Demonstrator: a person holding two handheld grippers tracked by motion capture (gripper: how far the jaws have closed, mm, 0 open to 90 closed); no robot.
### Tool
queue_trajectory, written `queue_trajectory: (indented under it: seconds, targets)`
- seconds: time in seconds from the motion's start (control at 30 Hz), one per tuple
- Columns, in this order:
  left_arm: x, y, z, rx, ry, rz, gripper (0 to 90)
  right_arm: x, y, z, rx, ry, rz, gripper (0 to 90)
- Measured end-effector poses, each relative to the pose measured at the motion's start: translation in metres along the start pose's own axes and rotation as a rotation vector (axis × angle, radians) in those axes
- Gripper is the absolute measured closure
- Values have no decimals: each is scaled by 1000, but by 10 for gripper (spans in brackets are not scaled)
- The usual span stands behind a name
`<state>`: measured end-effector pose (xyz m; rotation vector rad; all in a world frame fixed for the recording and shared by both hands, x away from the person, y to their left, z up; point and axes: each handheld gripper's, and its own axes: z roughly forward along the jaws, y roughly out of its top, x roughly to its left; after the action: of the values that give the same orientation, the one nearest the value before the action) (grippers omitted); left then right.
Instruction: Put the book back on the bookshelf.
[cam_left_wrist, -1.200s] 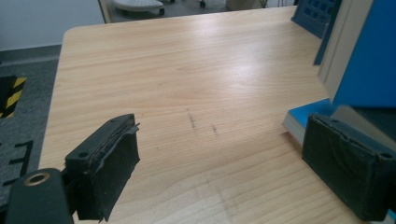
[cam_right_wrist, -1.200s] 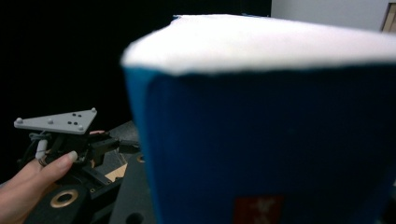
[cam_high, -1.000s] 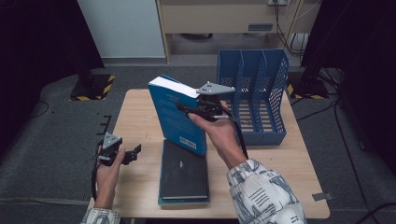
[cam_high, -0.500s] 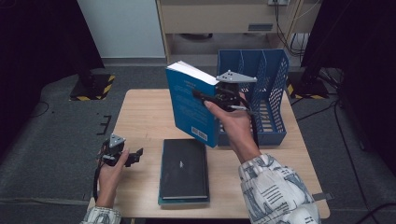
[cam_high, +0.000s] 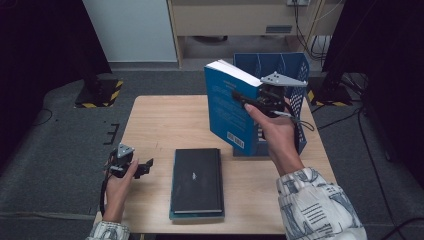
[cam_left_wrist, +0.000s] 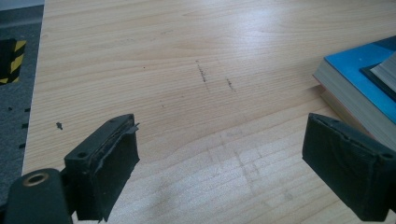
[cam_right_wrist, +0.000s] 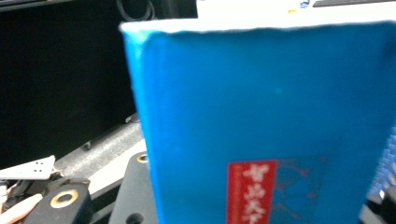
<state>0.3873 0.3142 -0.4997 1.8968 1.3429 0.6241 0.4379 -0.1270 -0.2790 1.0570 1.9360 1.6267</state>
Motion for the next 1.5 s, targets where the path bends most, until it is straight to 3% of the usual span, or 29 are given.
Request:
queue_trajectory:
  seconds: [0.67, 1.17, 1.5]
  targets:
    - [0, 0, 0, 12, -1, 3, 101, -30, -6, -28, -7, -81, 42, 612]
    - [1, 1, 1, -5, -5, -3, 111, -58, -10, -27, 21, -133, 79, 611]
    - [1, 0, 1, -2, -8, -3, 111, -72, -1, -10, 12, -200, 125, 610]
